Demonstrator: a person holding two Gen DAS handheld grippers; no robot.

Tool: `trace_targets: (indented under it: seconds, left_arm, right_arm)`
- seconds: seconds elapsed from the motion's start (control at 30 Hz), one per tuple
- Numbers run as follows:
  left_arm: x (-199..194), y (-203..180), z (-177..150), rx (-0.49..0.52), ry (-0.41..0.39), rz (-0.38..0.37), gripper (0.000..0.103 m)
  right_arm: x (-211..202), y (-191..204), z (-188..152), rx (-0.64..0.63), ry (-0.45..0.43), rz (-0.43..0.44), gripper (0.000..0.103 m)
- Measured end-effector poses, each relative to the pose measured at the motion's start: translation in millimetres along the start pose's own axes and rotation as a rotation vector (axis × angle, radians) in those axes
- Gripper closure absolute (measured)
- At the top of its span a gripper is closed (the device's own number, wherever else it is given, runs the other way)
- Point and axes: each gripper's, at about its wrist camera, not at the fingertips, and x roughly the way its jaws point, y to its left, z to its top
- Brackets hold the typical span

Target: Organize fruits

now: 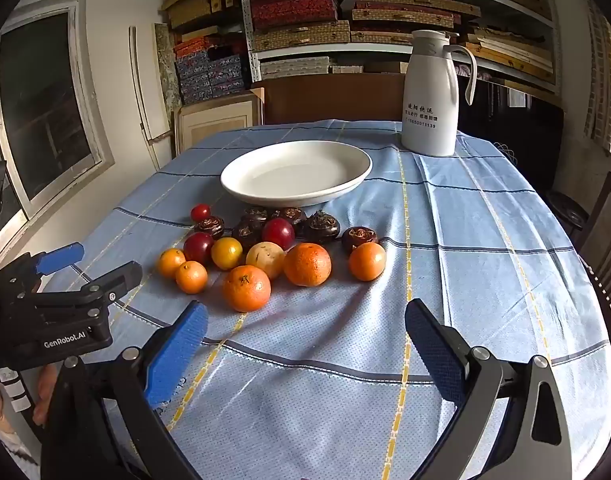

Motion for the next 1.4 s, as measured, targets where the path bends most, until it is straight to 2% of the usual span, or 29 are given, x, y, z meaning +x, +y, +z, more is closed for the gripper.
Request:
trace_targets:
  seconds: [0.17, 1.4]
  left_arm:
    - [-0.2, -2.3, 1.1, 0.018, 0.004, 0.022, 0.004]
    - [16.4, -2.8, -6.8, 0.007, 0.059, 0.023, 0.004]
  right_arm:
    - [-0.9, 2.7, -1.3, 0.002, 0.003, 0.01, 0.003]
    - [1.1, 3.8, 0.2, 0.013, 0.021, 0.022, 0.003]
